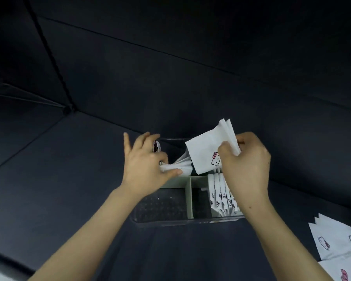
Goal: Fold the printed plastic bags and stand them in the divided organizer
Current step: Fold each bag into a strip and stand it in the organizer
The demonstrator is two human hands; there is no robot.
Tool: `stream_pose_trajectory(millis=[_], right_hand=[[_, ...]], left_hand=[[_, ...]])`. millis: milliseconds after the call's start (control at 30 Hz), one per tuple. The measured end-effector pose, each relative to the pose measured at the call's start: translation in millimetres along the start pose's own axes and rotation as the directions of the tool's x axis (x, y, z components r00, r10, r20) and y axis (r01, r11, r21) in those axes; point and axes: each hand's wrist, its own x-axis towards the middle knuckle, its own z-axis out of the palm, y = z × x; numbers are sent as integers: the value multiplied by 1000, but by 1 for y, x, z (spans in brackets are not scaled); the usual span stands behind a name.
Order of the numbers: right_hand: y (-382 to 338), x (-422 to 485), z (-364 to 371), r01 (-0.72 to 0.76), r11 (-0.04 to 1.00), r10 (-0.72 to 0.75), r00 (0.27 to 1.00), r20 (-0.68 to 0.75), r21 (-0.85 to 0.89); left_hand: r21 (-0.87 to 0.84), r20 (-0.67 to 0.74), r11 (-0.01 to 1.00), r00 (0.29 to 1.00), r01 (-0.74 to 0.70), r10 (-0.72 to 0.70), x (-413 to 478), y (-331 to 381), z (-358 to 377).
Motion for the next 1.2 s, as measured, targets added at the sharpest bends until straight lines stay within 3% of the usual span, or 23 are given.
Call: stream_pose_trajectory(millis=[67,200,433,533,600,667,733,800,900,967,1033,1200], right_hand=[[1,1,-1,-13,1000,14,999,-42,18],[0,-1,6,-1,1000,3,996,-85,24],[-1,-12,63,158,978,-161,987,-12,-133],[4,-8,85,181,936,-150,981,122,-301],[6,-7,96,188,908,-120,973,197,-375],[4,-10,105,162,924,-74,964,255,-345],[1,-13,110,145,960,-52,933,355,-240],[-2,-16,110,141,980,-55,870,489,-141],[-4,-24,104,179,968,-4,714,700,-177],[-4,-26,102,196,955,45,651,758,-225],[-4,-26,103,182,951,76,649,757,-251],[-5,-23,114,142,936,148,670,728,-322]], left_hand=[[-5,-50,1000,999,10,-10,2,-3,6],[-96,-224,978,953,185,-203,1,-4,8],[-217,-330,919,861,330,-387,-2,0,18],[-317,-339,873,816,370,-468,-2,-4,17],[-466,-246,773,776,430,-580,-3,-5,14],[-672,-13,554,740,492,-672,-5,-8,8],[-824,201,287,726,488,-657,-7,-11,0],[-883,286,148,762,445,-581,-12,-15,-3],[-909,348,36,806,414,-480,-22,-23,-6],[-918,366,-15,830,397,-421,-27,-29,-7],[-916,380,-35,836,400,-395,-29,-33,-8],[-914,376,31,873,405,-310,-33,-38,-10]])
